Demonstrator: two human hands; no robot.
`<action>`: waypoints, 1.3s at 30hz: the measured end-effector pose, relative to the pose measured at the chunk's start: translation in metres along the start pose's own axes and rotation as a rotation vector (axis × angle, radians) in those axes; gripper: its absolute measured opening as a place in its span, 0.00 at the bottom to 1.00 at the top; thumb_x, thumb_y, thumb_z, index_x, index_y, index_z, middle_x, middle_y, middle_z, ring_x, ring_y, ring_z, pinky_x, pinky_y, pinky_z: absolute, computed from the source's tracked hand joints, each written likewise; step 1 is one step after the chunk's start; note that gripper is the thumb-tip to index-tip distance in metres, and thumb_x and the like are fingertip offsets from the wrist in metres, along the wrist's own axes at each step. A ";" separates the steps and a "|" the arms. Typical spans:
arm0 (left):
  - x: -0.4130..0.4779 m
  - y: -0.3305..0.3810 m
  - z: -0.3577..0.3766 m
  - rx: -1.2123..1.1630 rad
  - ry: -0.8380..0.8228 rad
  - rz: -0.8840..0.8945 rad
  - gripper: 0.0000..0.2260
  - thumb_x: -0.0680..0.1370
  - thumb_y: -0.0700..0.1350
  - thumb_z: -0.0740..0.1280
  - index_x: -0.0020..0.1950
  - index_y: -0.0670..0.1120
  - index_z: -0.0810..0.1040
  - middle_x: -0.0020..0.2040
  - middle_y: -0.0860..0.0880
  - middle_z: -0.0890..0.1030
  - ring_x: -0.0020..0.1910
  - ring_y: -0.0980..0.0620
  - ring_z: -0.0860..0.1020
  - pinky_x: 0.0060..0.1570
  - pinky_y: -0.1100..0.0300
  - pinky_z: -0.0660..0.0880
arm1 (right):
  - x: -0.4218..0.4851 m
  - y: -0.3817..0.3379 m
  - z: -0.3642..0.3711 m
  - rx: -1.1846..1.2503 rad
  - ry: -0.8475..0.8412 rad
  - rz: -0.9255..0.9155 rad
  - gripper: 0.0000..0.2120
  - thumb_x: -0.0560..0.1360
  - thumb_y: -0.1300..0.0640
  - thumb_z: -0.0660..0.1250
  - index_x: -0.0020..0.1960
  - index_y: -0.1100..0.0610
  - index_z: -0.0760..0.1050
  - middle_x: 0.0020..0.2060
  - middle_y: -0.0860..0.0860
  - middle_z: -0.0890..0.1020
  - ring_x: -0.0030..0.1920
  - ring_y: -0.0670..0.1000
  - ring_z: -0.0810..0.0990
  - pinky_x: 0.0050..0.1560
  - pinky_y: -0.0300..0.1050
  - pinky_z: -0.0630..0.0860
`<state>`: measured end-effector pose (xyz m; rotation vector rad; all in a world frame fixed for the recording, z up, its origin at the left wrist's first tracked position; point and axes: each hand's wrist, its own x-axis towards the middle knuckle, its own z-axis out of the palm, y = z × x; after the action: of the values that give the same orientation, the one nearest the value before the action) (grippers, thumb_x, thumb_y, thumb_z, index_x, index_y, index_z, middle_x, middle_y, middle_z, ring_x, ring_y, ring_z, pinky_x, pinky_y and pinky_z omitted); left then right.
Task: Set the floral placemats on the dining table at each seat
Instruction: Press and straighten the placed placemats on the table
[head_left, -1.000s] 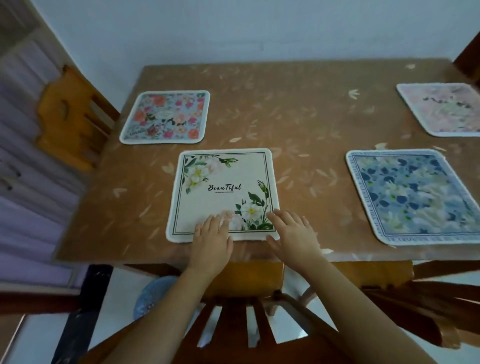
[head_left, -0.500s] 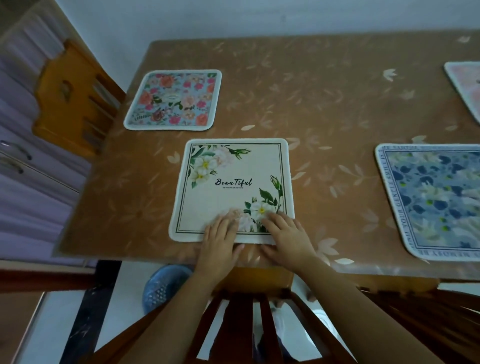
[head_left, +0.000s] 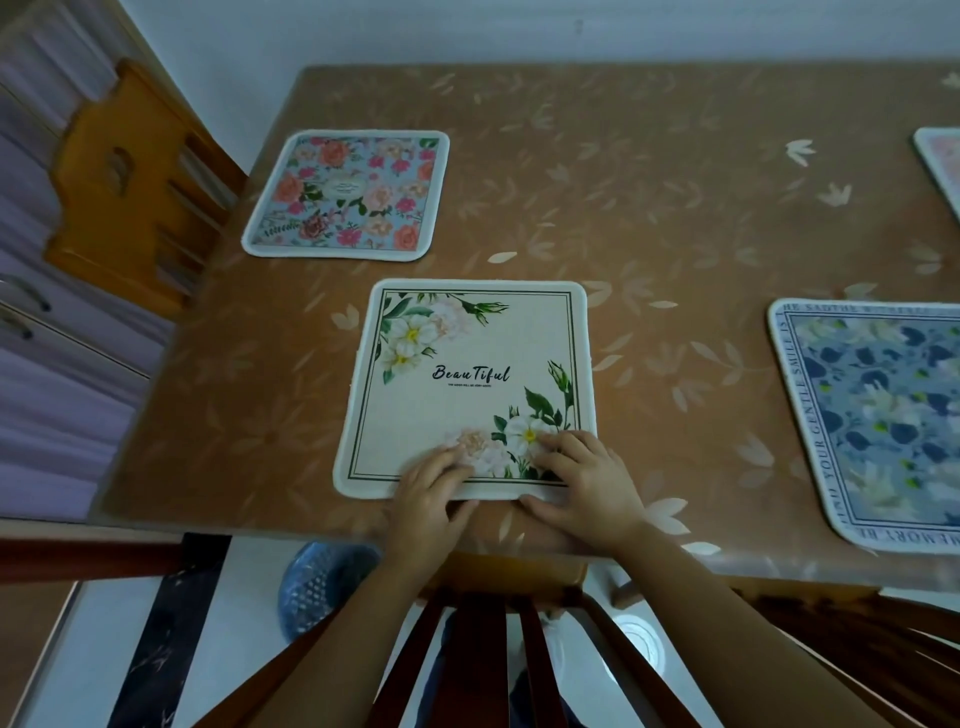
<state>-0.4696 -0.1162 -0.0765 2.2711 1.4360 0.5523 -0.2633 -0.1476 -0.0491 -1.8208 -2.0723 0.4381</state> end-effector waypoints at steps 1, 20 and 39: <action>0.001 0.001 -0.001 -0.052 0.029 -0.029 0.13 0.65 0.37 0.76 0.48 0.40 0.81 0.55 0.42 0.80 0.57 0.41 0.76 0.57 0.43 0.72 | -0.001 0.000 0.000 0.023 0.007 0.001 0.19 0.63 0.49 0.75 0.50 0.58 0.79 0.51 0.55 0.81 0.54 0.58 0.77 0.47 0.56 0.78; 0.014 0.040 0.016 -0.365 0.013 -0.090 0.07 0.64 0.33 0.75 0.39 0.39 0.83 0.47 0.44 0.80 0.51 0.48 0.76 0.55 0.54 0.70 | -0.030 0.032 -0.014 0.133 0.083 0.055 0.10 0.58 0.69 0.76 0.35 0.61 0.78 0.36 0.58 0.79 0.36 0.60 0.79 0.33 0.45 0.77; 0.007 0.042 0.019 -0.164 -0.071 0.116 0.07 0.63 0.35 0.76 0.39 0.40 0.83 0.48 0.44 0.81 0.51 0.43 0.77 0.51 0.45 0.75 | -0.060 0.028 -0.018 0.106 0.122 0.138 0.09 0.58 0.70 0.76 0.34 0.62 0.78 0.34 0.59 0.79 0.36 0.60 0.78 0.31 0.48 0.76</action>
<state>-0.4255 -0.1285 -0.0698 2.2305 1.1855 0.5949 -0.2234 -0.2031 -0.0487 -1.8856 -1.8163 0.4521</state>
